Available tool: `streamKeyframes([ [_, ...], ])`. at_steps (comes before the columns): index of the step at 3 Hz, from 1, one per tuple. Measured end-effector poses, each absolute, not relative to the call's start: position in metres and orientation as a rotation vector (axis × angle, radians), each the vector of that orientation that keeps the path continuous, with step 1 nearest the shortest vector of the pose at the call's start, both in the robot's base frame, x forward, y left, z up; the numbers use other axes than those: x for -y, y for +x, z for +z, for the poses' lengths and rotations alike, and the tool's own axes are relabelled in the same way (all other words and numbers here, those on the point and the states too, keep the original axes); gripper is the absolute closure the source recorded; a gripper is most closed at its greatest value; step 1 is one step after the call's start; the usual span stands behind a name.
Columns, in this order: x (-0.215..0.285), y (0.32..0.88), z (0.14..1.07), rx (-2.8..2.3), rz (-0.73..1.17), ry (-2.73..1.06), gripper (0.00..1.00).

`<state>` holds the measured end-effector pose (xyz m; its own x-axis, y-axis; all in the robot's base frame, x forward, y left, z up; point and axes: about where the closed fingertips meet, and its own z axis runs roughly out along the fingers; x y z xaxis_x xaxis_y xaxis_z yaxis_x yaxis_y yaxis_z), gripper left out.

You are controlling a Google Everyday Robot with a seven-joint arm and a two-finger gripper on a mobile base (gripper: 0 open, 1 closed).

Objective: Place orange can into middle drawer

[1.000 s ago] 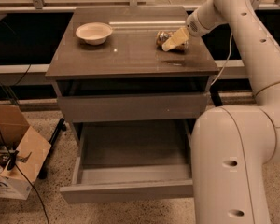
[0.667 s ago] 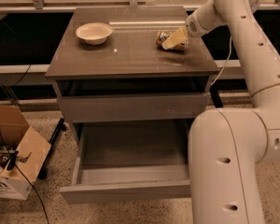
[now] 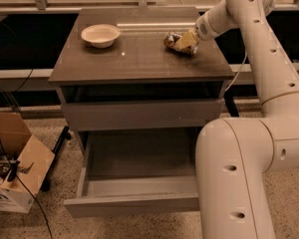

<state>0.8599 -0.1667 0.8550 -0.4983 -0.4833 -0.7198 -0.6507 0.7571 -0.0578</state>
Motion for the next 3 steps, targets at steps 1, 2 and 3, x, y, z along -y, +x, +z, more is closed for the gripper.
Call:
streamKeyframes([
  [1, 0.163, 0.857, 0.859, -2.188, 0.295, -0.861, 0.89],
  [2, 0.150, 0.846, 0.900, -2.137, 0.230, -0.956, 1.00],
  [3, 0.137, 0.820, 0.966, -2.076, 0.119, -1.070, 1.00],
])
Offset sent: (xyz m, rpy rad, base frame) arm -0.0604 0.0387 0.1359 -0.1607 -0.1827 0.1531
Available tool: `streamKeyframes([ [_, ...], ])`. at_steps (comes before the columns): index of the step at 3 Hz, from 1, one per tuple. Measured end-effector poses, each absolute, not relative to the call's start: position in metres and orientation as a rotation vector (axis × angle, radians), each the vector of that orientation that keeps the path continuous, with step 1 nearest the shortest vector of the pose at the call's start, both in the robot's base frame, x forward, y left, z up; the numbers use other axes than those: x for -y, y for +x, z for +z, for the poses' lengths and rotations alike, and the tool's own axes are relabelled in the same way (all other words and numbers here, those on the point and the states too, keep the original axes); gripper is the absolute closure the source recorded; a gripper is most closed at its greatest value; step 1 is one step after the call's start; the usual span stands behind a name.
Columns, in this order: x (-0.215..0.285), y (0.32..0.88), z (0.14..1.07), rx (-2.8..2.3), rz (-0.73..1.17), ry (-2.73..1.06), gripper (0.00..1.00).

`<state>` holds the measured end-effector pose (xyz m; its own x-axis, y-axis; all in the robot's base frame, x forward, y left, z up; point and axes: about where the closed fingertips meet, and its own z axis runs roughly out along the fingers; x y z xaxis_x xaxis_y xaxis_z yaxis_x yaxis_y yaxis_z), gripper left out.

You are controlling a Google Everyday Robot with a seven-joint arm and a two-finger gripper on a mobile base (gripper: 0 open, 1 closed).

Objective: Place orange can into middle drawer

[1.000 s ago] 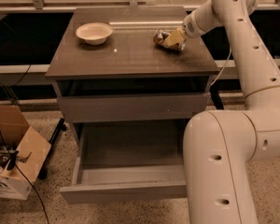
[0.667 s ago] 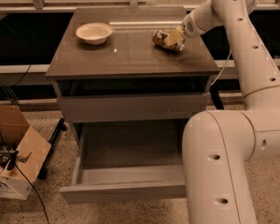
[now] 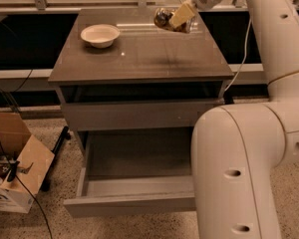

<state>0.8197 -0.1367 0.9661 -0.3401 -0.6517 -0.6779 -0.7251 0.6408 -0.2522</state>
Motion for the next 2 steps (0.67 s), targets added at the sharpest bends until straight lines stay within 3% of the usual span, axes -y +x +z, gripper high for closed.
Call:
streamKeyframes([
  [2, 0.121, 0.729, 1.076, -2.011, -0.068, -1.171, 1.00],
])
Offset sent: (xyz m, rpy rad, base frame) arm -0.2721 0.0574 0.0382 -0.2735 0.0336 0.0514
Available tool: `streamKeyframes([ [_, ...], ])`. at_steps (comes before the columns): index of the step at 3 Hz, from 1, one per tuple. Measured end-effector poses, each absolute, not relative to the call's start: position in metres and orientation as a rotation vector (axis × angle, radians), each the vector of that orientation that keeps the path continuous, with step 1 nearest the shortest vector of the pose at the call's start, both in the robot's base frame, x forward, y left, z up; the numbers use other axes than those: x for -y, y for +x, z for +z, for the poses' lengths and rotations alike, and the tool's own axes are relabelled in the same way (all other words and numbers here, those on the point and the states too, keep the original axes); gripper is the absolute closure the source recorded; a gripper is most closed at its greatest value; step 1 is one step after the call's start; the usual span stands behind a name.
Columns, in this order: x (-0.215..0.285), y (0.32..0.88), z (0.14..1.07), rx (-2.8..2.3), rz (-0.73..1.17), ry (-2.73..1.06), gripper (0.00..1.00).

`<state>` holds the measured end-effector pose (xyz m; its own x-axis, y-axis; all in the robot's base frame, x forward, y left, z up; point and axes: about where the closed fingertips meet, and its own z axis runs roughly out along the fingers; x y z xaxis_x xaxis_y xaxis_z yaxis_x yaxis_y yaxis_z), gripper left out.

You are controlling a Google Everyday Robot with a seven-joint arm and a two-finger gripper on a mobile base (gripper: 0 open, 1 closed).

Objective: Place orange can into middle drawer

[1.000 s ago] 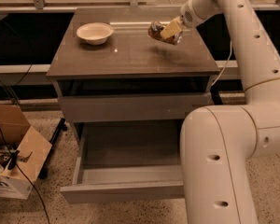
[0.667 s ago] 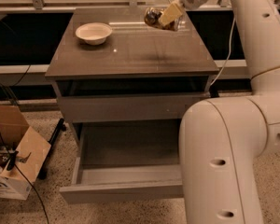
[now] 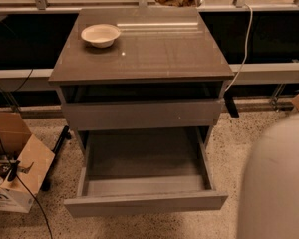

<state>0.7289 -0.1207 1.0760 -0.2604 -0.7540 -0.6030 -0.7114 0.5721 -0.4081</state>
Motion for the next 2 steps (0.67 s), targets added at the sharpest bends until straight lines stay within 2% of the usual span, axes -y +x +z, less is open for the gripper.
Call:
streamKeyframes([
  [2, 0.131, 0.587, 1.132, -2.011, -0.066, -1.009, 1.00],
])
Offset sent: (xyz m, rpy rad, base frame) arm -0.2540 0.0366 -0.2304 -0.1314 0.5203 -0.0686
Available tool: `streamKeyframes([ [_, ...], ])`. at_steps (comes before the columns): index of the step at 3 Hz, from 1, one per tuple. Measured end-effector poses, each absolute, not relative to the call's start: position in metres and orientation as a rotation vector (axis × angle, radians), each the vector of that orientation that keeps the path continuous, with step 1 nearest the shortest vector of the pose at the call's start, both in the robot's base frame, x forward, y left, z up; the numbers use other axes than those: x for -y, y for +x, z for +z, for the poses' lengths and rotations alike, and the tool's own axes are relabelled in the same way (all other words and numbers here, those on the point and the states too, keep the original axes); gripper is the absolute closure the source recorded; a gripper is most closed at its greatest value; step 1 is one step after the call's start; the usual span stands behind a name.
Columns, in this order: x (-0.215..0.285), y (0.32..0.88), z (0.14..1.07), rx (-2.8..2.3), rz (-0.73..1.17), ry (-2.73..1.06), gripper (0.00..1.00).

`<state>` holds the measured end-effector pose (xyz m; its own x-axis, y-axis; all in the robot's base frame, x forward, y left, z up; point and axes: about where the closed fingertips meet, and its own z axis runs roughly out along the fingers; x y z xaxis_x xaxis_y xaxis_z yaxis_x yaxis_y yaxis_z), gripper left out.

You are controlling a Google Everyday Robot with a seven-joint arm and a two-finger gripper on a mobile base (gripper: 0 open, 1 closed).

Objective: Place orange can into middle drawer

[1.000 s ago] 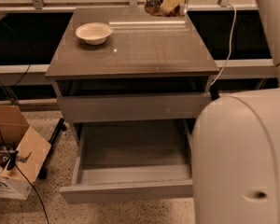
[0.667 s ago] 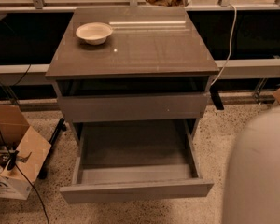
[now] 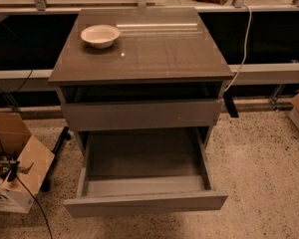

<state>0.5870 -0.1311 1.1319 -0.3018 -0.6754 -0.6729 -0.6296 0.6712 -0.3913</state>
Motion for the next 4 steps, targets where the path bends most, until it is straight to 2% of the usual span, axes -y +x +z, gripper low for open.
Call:
streamKeyframes([
  [1, 0.134, 0.565, 1.097, -2.080, -0.066, -1.034, 1.00],
  [2, 0.120, 0.574, 1.087, -2.088, -0.035, -1.104, 1.00],
  [4, 0.093, 0.534, 1.019, -2.174, 0.133, -1.259, 1.00],
])
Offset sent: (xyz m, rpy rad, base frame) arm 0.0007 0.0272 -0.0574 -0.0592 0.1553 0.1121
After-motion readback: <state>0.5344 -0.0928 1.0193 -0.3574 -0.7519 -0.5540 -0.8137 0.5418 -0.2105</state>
